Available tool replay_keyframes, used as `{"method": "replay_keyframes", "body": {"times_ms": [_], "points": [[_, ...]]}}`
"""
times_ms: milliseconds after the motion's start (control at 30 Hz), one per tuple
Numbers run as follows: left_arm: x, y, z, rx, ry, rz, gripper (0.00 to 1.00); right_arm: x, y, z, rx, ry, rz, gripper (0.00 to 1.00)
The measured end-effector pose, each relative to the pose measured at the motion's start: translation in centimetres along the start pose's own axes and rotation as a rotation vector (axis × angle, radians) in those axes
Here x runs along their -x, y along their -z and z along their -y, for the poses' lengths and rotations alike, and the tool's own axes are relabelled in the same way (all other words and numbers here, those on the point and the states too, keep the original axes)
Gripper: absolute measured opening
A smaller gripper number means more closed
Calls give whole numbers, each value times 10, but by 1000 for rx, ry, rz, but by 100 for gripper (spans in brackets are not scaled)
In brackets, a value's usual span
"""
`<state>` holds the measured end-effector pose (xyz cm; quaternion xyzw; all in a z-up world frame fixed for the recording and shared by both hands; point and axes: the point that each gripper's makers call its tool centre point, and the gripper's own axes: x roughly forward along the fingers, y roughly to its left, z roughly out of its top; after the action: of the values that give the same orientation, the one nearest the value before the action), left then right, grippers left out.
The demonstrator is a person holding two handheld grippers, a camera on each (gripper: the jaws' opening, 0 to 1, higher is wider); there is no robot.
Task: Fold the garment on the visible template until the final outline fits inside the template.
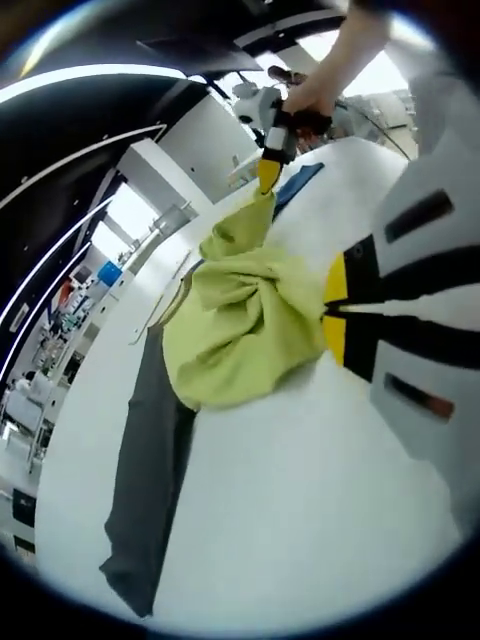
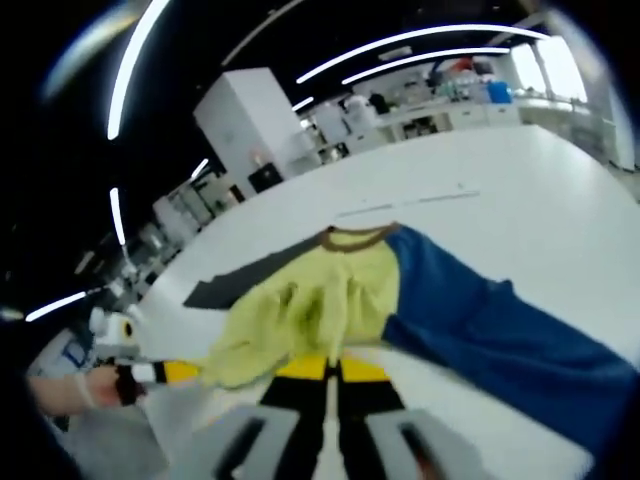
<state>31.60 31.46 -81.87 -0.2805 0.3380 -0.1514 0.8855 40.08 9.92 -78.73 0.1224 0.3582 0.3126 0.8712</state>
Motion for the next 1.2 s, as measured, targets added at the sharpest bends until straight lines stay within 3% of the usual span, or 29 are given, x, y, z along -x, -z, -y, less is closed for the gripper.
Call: {"method": "replay_keyframes", "body": {"times_ms": [633, 1200], "points": [[66, 19, -34, 21, 14, -103, 0, 59, 43, 24, -33, 68, -5, 0], [82, 38, -41, 45, 45, -202, 0, 103, 99, 25, -86, 104, -59, 0]]}}
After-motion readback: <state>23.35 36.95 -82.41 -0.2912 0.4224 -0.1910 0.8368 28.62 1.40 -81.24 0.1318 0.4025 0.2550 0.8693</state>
